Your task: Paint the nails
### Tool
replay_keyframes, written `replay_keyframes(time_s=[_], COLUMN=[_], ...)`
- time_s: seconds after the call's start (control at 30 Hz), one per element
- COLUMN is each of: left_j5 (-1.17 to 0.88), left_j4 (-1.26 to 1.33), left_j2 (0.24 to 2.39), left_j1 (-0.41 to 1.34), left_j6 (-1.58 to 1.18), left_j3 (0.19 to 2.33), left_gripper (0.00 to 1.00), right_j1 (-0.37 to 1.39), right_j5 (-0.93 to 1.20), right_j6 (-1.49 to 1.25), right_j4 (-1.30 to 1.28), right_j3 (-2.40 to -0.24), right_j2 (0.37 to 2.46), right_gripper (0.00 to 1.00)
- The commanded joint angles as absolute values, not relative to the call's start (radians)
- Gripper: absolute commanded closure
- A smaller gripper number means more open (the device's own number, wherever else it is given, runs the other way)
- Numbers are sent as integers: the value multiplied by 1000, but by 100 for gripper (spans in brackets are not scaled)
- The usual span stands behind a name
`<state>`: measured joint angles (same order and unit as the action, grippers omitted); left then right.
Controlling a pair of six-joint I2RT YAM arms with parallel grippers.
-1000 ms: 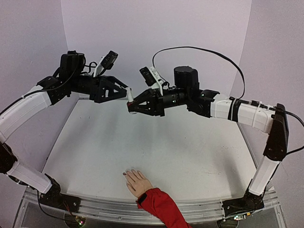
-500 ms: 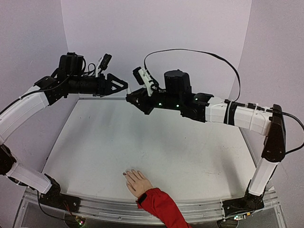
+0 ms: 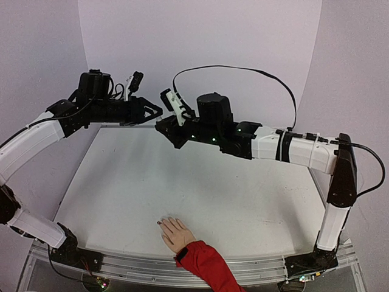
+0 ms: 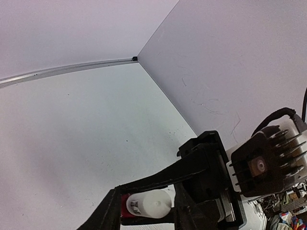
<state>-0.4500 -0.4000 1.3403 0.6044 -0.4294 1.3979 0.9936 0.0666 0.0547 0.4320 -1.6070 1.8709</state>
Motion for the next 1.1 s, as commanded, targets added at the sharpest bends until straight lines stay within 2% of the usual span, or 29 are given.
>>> replay_keyframes(time_s=[0.0,0.17,0.3,0.43,0.5,0.63,0.73,0.83,1.07], left_j5=[-408,-390,-400,-513,-669,-1190,-1475,-1564,-1395], left_j4=[-353,-354,-359,-360,-351,-345,-344,-347,-344], left_j2=[1342,1351,1355,1368,1371,1347,1352,1371,1374], left_j1=[636,650,653,653,653,653,653,652,647], left_j6=[-402,-381,-364,-306,-225,-18,-2,-12,-41], left_j3=[1418,1427,1436,1451,1463,1454,1478,1505,1500], left_gripper=[65,79,87,96,100,100,100,100,99], right_j1=[1004,1004,1004,995,968,892,890,891,881], right_j5=[52,64,102,227,414,1110,1377,1366,1162], right_j6=[66,69,73,91,89,28,-70,-73,-35], right_j4=[483,481,481,482,481,496,503,508,508], right_j3=[-1676,-1674,-1662,-1641,-1635,-1655,-1715,-1681,-1600], right_j2=[1879,1873,1864,1838,1823,1824,1857,1832,1780], right_gripper=[100,100,100,100,100,100,100,100,100])
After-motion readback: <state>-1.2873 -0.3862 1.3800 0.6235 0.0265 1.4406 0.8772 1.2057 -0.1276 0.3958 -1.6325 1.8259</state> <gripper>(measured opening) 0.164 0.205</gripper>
